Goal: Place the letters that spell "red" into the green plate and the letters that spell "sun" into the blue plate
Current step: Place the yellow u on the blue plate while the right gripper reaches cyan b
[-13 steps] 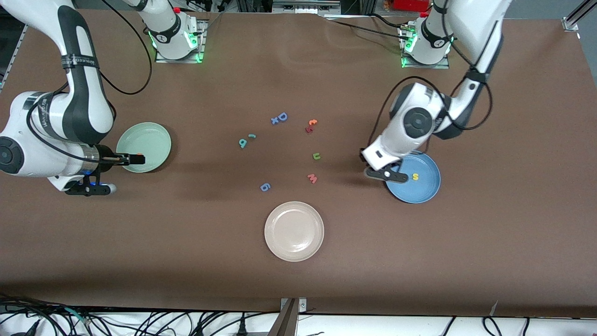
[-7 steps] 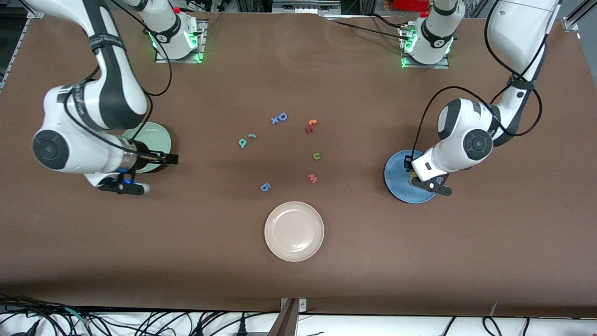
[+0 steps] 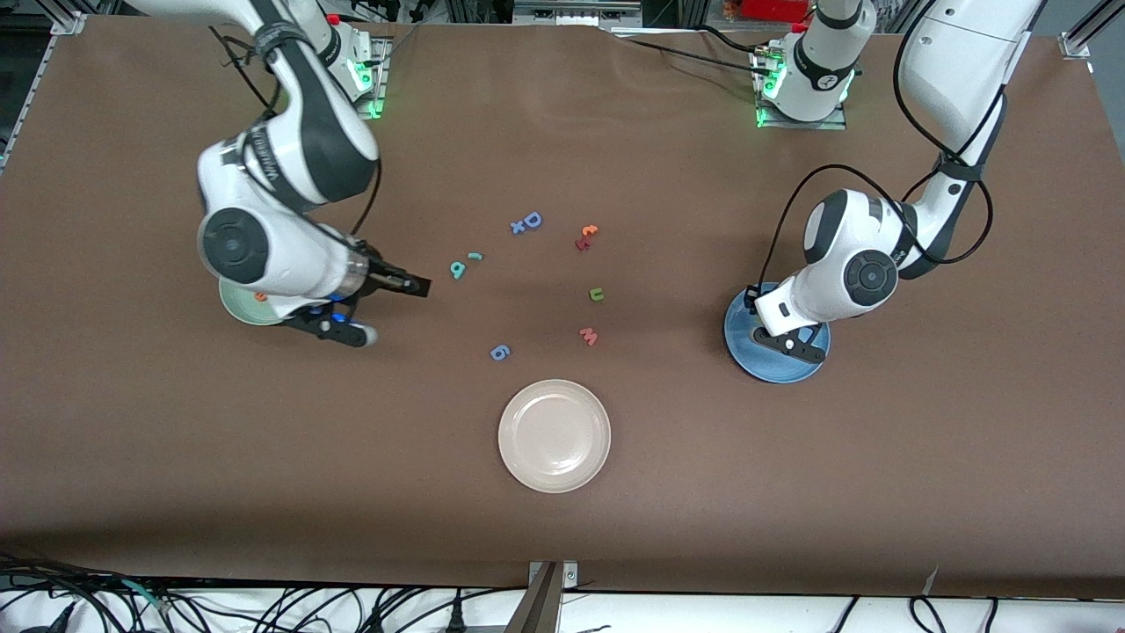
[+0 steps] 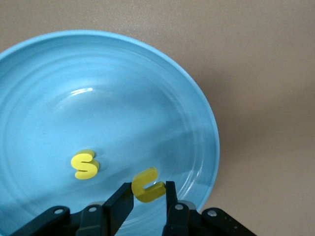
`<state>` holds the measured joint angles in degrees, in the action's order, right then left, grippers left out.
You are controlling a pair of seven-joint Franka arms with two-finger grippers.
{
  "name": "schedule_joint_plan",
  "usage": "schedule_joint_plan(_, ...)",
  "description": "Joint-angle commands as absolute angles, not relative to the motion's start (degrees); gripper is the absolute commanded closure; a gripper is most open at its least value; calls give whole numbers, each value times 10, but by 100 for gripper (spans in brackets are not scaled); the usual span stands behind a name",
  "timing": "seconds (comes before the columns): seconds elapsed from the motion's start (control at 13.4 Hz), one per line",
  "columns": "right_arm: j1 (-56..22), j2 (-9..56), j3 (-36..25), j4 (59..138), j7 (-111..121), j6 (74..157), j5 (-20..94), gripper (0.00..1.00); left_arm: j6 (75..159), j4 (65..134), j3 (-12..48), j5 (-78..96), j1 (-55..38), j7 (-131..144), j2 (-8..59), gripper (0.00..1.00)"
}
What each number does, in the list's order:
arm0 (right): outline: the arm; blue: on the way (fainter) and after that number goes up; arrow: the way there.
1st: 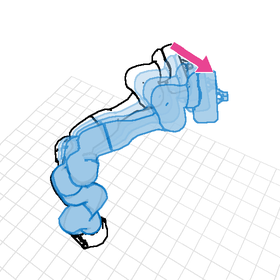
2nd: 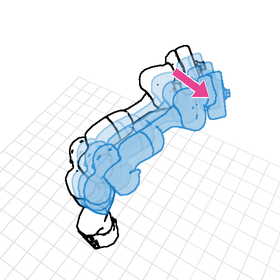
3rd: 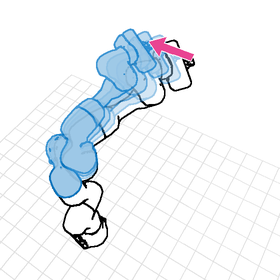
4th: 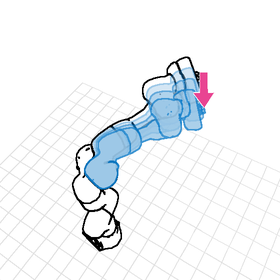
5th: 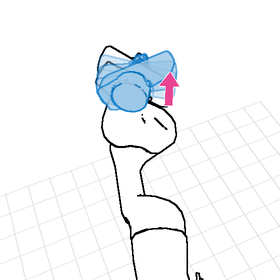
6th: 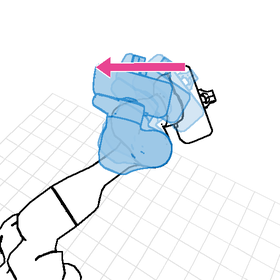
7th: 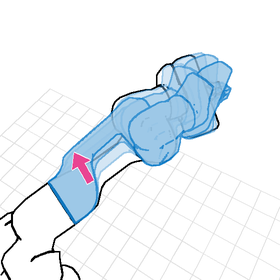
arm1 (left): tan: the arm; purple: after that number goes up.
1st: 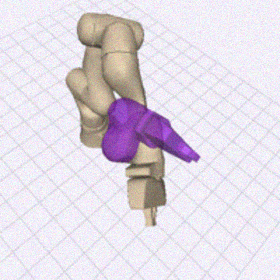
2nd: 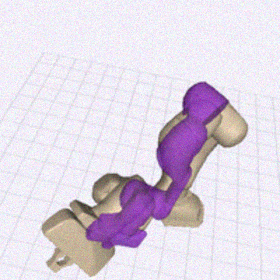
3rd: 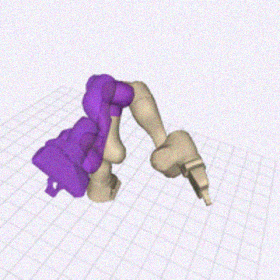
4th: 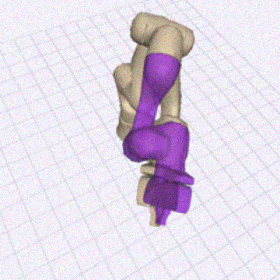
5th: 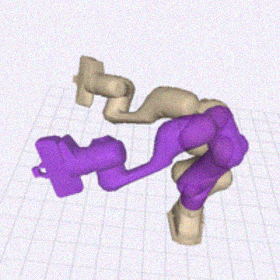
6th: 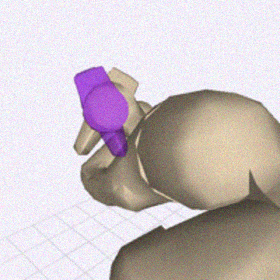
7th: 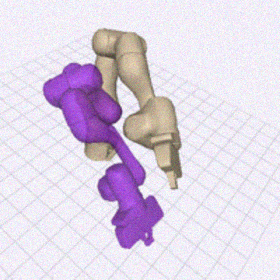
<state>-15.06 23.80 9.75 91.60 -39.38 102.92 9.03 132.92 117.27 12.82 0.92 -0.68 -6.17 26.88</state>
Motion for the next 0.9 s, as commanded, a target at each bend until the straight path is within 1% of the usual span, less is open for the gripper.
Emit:
schedule_joint_plan(0.0,-177,247,97,945,-434,1064,90,2,1328,1167,127,4,-11,-63,272,76)
schedule_joint_plan(0.22,-178,243,97,1010,-434,1111,90,2,1328,1166,127,4,-12,-63,272,75)
schedule_joint_plan(0.37,-179,240,98,1053,-434,1145,87,5,1328,1166,127,4,-12,-63,272,74)
schedule_joint_plan(0.45,-179,239,98,1076,-434,1166,87,5,1329,1166,127,4,-11,-63,272,67)
schedule_joint_plan(0.52,-179,239,99,1098,-434,1192,87,5,1329,1165,127,4,-12,-63,272,29)
schedule_joint_plan(0.6,-180,237,109,1120,-434,1216,87,5,1329,1165,127,4,-11,-64,272,0)
schedule_joint_plan(0.82,-181,233,116,1182,-434,1297,87,5,1328,1160,131,3,-11,-63,265,0)
